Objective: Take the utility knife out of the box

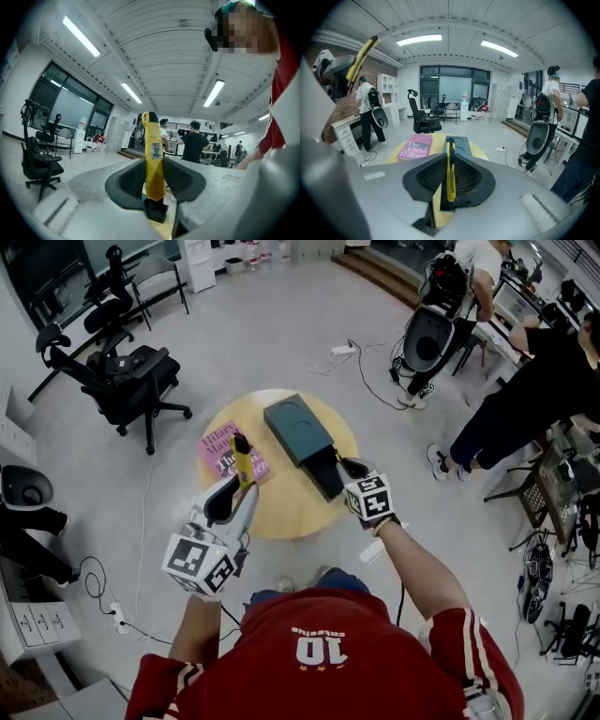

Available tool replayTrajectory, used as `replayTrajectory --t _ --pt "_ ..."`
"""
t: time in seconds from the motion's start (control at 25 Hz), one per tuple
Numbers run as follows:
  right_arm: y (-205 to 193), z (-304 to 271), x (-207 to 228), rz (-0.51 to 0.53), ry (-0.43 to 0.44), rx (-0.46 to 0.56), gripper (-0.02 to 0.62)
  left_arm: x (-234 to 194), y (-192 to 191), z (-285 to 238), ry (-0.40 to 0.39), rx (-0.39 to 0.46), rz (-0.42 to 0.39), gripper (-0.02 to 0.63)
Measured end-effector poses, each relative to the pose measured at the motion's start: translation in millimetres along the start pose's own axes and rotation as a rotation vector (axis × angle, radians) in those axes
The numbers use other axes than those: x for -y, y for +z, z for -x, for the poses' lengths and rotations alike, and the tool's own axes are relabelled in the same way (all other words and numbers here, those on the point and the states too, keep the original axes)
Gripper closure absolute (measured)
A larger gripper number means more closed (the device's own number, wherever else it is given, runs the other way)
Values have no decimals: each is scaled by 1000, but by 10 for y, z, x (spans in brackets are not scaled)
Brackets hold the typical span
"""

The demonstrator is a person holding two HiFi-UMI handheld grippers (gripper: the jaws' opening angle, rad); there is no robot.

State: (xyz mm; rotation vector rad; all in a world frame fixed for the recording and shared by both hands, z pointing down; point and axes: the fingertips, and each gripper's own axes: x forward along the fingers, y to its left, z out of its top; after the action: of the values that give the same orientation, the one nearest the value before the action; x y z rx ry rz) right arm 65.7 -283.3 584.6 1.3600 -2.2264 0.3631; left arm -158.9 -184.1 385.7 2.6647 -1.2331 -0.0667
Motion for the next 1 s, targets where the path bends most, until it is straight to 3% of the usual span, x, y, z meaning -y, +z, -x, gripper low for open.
replayTrajectory --t 0.24,0.56,1.0 --pt "447 601 -137 2 35 141 546 200 84 -19 3 20 -50 479" --pt "885 1758 -268 -60 104 356 548 741 168 45 31 42 -46 479" --pt "889 3164 -342 -54 142 520 548 1567 164 221 40 47 -54 479"
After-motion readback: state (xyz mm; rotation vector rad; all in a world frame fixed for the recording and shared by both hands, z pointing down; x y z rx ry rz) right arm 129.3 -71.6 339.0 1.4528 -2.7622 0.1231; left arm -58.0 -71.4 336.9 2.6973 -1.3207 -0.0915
